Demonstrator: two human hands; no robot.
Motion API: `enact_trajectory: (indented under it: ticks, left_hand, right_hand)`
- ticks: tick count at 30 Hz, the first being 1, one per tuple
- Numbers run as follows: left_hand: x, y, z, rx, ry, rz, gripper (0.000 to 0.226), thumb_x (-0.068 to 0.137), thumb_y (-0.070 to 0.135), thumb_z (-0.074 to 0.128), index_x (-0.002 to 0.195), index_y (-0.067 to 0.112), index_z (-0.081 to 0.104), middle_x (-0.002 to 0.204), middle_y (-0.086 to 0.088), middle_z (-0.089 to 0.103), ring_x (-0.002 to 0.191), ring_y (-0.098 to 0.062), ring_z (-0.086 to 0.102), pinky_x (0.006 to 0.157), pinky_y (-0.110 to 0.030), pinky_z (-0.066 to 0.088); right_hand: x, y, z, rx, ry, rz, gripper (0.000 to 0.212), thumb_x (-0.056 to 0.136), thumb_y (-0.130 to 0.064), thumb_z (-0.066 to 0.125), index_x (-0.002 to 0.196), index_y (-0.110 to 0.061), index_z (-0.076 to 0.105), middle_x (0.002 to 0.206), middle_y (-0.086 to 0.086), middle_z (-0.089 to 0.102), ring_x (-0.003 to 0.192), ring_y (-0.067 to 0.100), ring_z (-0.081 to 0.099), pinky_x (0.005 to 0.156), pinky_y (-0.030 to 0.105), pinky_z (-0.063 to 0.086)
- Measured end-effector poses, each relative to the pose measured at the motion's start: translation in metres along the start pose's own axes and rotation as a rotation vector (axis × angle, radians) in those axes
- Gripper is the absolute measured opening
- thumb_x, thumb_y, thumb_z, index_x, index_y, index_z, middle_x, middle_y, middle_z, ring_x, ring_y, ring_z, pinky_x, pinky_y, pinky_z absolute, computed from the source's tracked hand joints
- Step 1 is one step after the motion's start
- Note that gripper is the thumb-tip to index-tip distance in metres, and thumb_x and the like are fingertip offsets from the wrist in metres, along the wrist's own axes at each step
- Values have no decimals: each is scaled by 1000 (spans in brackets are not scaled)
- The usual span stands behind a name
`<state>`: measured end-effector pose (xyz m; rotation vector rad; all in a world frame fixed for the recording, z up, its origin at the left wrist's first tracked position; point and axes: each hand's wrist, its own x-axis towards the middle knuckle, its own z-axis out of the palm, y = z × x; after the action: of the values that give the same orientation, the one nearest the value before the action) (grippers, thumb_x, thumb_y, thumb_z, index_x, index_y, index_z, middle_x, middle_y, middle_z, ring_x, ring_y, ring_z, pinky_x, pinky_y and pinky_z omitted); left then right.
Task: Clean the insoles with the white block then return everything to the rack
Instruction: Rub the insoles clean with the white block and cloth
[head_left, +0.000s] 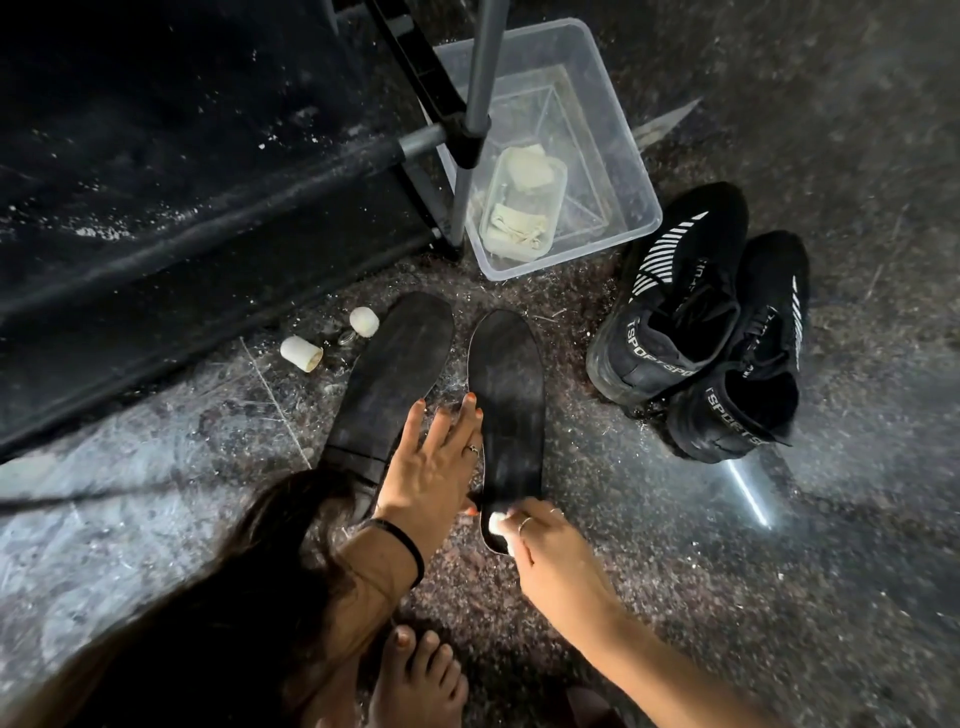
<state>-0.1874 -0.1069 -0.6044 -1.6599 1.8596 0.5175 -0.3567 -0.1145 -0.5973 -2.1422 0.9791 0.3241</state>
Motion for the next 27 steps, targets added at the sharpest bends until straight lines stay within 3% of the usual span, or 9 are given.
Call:
enact_trajectory:
  ticks: [2, 5, 8, 11, 14, 17, 21, 25, 27]
  left_hand:
    - [0, 0, 0, -7, 3, -8, 84, 98, 48, 36, 146, 5, -19, 152, -16, -29, 144, -35, -7, 112, -55, -9]
    - [-1, 0, 3, -9, 30, -16, 82, 100, 43, 36, 145, 5, -20, 152, -16, -30, 144, -34, -6, 111, -55, -10]
    - [-2, -1, 5, -16, 38, -18, 82, 100, 41, 37, 143, 4, -23, 152, -16, -30, 144, -34, -5, 110, -55, -11]
    - [-1, -1, 5, -41, 42, -20, 85, 99, 40, 40, 143, 4, -23, 153, -15, -28, 143, -34, -3, 112, -54, -9]
    - [-1, -1, 3, -79, 45, -21, 84, 99, 39, 42, 146, 5, -18, 154, -13, -24, 143, -33, -1, 113, -52, -6]
    - [-2, -2, -1, -130, 37, -15, 86, 97, 44, 43, 148, 7, -16, 156, -10, -22, 144, -31, 0, 114, -51, -7]
    - [0, -5, -2, -259, 84, -31, 80, 95, 49, 42, 151, 13, -3, 159, -2, -10, 144, -26, 4, 115, -49, -6]
    - [0, -8, -8, -465, 277, -62, 56, 101, 40, 31, 151, 20, 15, 157, 6, 13, 141, -18, 13, 117, -43, 0]
    - [2, -6, -14, -707, 417, -130, 46, 100, 35, 36, 145, 21, 35, 149, 7, 34, 136, -17, 25, 117, -39, 12]
  right_hand:
    - [2, -1, -2, -46, -69, 27, 26, 79, 8, 62, 93, -13, 67, 95, -3, 61, 73, 8, 61, 63, 10, 44]
    - [5, -2, -5, -26, -251, -28, 23, 93, -2, 48, 106, -11, 65, 106, -2, 55, 81, 12, 58, 72, 22, 44]
    - [10, -6, -15, -32, -233, -78, 25, 95, -5, 46, 113, -9, 63, 109, 0, 56, 82, 12, 58, 71, 20, 43]
    - [17, -8, -30, 239, -78, 5, 16, 95, -10, 51, 93, -10, 66, 90, -4, 58, 66, 4, 56, 59, 20, 45]
    - [35, -2, -48, 484, 111, 169, 18, 90, -11, 60, 75, -21, 65, 79, -10, 61, 67, 1, 57, 62, 10, 42]
    - [51, -1, -61, 836, 187, 310, 28, 82, 7, 62, 80, -20, 69, 75, -5, 66, 62, -2, 58, 59, 7, 43]
    - [55, 1, -62, 1265, 167, 439, 26, 84, 11, 59, 89, -11, 70, 79, 6, 67, 68, 7, 61, 58, 14, 48]
    - [55, 2, -64, 1458, 175, 527, 25, 84, 12, 55, 94, -7, 69, 86, 8, 67, 78, 15, 63, 69, 25, 53]
    - [55, 2, -66, 1519, 178, 544, 23, 84, 11, 55, 96, -5, 67, 86, 8, 69, 77, 14, 65, 67, 24, 55]
